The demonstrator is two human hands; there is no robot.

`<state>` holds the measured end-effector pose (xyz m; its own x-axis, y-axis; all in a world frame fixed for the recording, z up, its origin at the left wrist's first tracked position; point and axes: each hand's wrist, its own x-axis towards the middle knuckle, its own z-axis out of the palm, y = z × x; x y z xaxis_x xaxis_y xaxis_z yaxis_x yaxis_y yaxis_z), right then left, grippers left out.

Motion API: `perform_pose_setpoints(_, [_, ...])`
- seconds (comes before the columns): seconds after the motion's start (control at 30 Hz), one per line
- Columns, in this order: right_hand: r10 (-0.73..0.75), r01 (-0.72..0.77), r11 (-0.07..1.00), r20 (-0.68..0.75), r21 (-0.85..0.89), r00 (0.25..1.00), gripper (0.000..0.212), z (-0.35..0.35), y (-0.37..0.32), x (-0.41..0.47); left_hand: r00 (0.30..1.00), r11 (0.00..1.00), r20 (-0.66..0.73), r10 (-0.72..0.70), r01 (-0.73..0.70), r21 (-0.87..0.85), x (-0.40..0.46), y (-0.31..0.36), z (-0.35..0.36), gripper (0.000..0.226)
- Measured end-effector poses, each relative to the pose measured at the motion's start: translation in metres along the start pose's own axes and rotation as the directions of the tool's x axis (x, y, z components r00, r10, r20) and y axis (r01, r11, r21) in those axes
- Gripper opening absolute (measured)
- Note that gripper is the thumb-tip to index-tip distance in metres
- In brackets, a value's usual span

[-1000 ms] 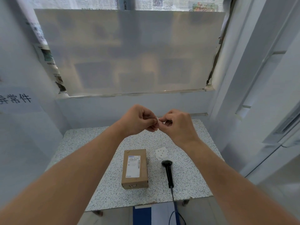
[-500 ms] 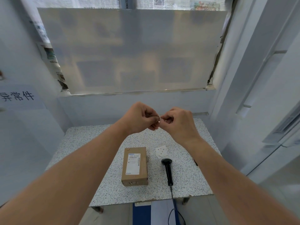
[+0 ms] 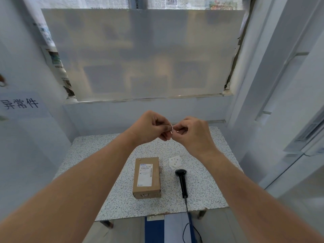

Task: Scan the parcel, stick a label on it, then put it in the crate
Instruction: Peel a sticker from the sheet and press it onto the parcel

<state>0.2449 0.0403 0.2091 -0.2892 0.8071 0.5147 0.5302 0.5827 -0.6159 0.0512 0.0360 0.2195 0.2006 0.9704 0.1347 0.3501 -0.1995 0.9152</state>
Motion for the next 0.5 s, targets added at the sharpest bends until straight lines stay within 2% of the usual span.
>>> perform_pose_setpoints(0.33, [-0.046, 0.046, 0.999, -0.028, -0.019, 0.999, 0.011, 0.0005, -0.0031, -0.0038, 1.000, 0.997, -0.012, -0.025, 0.024, -0.072, -0.0060, 0.0030, -0.0001, 0.013])
perform_pose_setpoints(0.5, [-0.060, 0.061, 0.997, -0.034, 0.053, 0.998, 0.021, -0.0025, -0.0033, -0.0058, 0.999, 0.989, -0.020, -0.041, 0.038, -0.142, -0.0093, 0.0062, -0.0013, 0.012])
